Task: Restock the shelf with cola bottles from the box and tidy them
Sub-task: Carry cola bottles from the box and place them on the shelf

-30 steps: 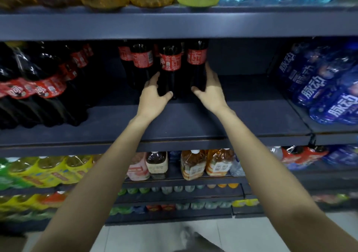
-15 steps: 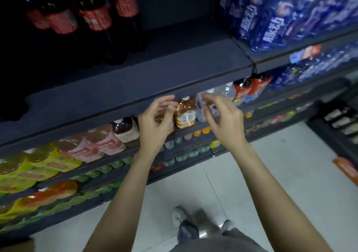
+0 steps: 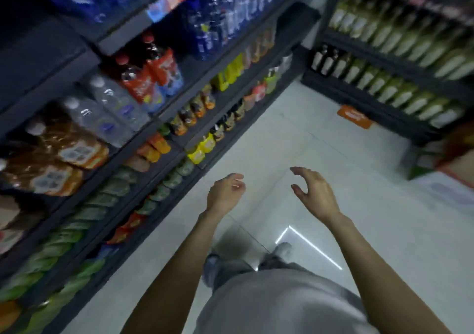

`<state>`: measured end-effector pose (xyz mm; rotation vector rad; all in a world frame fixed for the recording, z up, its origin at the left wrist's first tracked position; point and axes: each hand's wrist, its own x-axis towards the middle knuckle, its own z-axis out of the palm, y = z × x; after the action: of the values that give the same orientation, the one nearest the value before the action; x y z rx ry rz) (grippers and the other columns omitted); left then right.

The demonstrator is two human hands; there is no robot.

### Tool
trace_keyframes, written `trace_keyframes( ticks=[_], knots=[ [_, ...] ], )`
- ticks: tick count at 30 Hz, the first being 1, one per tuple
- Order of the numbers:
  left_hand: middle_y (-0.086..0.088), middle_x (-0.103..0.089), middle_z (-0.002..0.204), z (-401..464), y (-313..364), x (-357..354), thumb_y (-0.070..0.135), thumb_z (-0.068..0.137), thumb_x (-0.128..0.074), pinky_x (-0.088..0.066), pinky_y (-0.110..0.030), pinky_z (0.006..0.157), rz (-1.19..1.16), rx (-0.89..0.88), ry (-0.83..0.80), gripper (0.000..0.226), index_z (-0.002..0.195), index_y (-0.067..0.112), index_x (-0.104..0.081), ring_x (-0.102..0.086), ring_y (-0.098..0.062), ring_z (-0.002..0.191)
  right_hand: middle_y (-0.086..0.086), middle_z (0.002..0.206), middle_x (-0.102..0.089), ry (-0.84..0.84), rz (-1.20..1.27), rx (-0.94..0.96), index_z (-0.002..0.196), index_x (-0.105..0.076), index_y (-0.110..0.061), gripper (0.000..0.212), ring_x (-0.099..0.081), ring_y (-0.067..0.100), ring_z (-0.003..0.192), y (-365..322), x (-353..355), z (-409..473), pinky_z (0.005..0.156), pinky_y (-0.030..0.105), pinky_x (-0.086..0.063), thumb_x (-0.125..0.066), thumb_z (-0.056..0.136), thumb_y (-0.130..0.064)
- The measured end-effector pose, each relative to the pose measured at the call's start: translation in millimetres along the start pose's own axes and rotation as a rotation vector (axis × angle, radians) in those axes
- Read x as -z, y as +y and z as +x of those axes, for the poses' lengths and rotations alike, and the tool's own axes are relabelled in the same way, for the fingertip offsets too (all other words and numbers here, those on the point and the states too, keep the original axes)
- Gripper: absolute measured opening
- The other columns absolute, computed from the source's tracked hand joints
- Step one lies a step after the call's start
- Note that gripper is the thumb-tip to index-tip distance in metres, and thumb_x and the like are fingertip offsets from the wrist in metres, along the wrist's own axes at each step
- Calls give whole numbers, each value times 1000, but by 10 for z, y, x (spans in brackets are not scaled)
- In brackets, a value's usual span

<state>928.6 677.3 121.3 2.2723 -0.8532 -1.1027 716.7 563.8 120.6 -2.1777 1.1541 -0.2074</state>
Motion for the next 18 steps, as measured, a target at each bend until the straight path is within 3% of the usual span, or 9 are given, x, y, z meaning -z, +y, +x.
trace_keyframes(
  ticks=[8, 13, 18],
  knots=[
    [5, -65, 103, 504, 1645, -1787, 17, 92, -56, -45, -20, 85, 37, -144, -316, 26, 117, 20, -62, -60, -11, 95, 7, 129, -55, -101, 52, -528, 134, -45, -19, 44, -52, 24, 117, 1949, 1190, -590, 92, 31, -41, -57, 92, -24],
    [2, -67, 110, 932, 2578, -2797, 21, 93, -55, -49, -28, 91, 210, -261, -487, 33, 125, 22, -57, -61, -14, 101, 4, 124, -60, 21, 170, -794, 129, -50, -18, 40, -56, 24, 109, 2942, 1937, -867, 89, 31, -42, -59, 91, -25],
    [0, -67, 115, 1438, 3543, -3848, 22, 93, -54, -48, -31, 94, 338, -317, -602, 36, 129, 22, -55, -62, -19, 105, 6, 113, -65, 271, 340, -987, 120, -58, -17, 31, -60, 22, 99, 3888, 2748, -930, 84, 30, -45, -62, 90, -19]
  ],
)
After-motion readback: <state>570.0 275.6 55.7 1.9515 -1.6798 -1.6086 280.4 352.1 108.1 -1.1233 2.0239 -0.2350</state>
